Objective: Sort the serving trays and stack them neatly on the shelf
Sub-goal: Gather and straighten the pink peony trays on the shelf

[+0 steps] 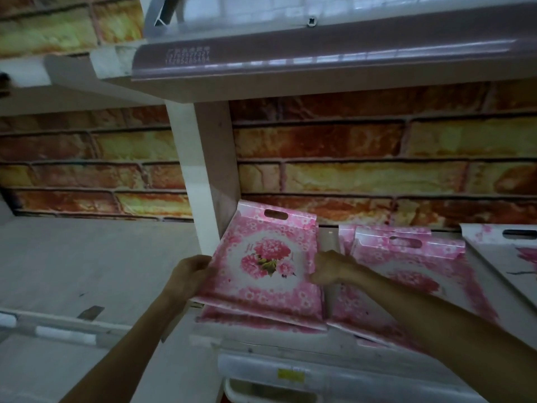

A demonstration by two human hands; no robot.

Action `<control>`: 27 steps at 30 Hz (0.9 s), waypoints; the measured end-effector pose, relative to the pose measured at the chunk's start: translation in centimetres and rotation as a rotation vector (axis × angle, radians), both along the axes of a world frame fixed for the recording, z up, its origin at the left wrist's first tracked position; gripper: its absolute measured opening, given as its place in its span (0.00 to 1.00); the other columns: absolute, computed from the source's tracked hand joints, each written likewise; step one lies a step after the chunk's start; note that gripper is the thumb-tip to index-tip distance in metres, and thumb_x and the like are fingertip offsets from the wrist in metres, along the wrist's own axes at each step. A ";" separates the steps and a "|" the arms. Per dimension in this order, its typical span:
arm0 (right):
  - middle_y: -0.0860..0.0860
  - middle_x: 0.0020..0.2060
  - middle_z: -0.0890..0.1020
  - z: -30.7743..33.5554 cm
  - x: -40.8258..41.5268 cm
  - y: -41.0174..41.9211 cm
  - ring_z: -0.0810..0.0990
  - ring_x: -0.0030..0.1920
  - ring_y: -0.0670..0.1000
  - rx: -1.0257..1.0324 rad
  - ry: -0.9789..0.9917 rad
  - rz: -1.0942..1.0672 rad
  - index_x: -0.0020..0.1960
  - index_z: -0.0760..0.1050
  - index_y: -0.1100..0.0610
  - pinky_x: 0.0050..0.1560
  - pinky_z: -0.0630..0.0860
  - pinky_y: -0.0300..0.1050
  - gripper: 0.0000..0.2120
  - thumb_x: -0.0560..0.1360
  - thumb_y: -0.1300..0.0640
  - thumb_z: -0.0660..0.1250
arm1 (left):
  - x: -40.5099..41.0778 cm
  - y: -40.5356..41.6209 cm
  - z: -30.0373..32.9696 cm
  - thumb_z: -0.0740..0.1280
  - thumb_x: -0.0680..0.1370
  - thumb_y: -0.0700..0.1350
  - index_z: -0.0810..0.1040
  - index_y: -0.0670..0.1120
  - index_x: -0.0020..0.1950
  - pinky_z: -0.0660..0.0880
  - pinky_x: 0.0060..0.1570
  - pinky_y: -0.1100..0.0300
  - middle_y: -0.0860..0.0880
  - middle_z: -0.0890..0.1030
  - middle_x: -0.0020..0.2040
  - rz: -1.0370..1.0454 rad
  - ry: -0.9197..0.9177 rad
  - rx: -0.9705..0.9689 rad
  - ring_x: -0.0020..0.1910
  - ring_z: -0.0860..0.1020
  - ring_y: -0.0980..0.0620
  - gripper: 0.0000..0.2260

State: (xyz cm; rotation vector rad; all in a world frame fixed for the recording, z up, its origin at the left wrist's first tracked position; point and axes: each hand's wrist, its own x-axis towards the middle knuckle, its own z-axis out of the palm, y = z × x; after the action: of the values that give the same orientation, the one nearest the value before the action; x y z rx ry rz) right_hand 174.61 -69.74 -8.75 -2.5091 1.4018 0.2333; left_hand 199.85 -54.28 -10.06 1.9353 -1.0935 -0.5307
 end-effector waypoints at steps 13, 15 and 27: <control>0.47 0.30 0.70 -0.2 -0.2 0.1 0.68 0.30 0.46 -0.080 0.139 0.052 0.34 0.65 0.52 0.35 0.63 0.41 0.14 0.77 0.49 0.61 | -0.5 -0.6 -3.8 0.64 0.79 0.44 0.80 0.41 0.61 0.75 0.55 0.58 0.43 0.83 0.56 -0.015 -0.309 0.140 0.54 0.82 0.44 0.13; 0.48 0.30 0.70 -0.3 -0.3 0.2 0.68 0.30 0.47 -0.101 0.153 0.077 0.34 0.66 0.52 0.42 0.65 0.45 0.14 0.77 0.49 0.60 | -0.4 -0.7 -3.9 0.64 0.79 0.43 0.81 0.41 0.59 0.75 0.53 0.58 0.43 0.84 0.55 -0.021 -0.330 0.146 0.53 0.82 0.44 0.12; 0.50 0.30 0.78 3.7 -8.4 0.3 0.75 0.30 0.46 -0.305 -0.395 0.127 0.39 0.76 0.58 0.37 0.73 0.49 0.13 0.78 0.52 0.61 | -4.1 -3.8 -0.6 0.67 0.78 0.42 0.80 0.44 0.59 0.72 0.48 0.63 0.49 0.79 0.53 -0.099 -0.397 -0.095 0.44 0.77 0.51 0.11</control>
State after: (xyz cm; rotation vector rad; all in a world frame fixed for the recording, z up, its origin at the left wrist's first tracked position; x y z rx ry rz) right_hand 166.23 -69.45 -5.06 -2.6864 1.1906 -0.4640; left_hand 195.80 -58.06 -10.62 1.9577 -1.4412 -0.1418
